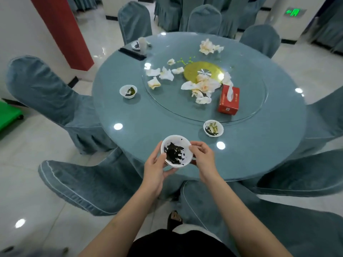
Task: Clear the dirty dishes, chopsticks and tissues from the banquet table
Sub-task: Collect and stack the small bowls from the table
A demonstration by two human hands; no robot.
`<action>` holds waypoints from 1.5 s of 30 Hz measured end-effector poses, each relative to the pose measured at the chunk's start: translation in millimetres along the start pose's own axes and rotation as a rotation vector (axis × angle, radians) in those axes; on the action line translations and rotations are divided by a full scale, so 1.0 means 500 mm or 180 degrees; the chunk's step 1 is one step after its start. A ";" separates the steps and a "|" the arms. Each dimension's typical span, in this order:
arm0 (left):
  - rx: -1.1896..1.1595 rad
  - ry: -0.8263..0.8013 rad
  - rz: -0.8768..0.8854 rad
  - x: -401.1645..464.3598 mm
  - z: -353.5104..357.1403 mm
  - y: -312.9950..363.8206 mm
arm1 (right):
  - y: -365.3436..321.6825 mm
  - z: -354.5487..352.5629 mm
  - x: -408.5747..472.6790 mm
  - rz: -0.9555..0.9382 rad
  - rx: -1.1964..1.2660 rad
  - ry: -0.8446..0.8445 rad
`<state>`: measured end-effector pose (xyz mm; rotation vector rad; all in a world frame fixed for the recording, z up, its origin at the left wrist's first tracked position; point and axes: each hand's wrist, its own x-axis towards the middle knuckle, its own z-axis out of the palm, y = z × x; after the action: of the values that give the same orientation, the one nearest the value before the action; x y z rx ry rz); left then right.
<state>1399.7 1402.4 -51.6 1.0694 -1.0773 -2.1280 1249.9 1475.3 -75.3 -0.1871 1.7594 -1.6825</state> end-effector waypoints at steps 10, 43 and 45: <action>-0.0056 0.0453 -0.0145 0.153 0.102 -0.024 | 0.016 -0.105 0.249 0.0681 0.0641 0.0487; -0.0032 0.0794 -0.0066 0.204 0.034 0.004 | 0.057 -0.073 0.421 0.1023 0.1029 0.1021; -0.0018 0.0791 -0.0039 0.196 0.017 0.010 | 0.031 -0.047 0.386 0.0899 0.1043 0.0837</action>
<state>1339.0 1332.1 -84.8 1.3006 -0.9478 -1.9430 1096.6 1392.6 -162.9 0.4274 1.5704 -1.8114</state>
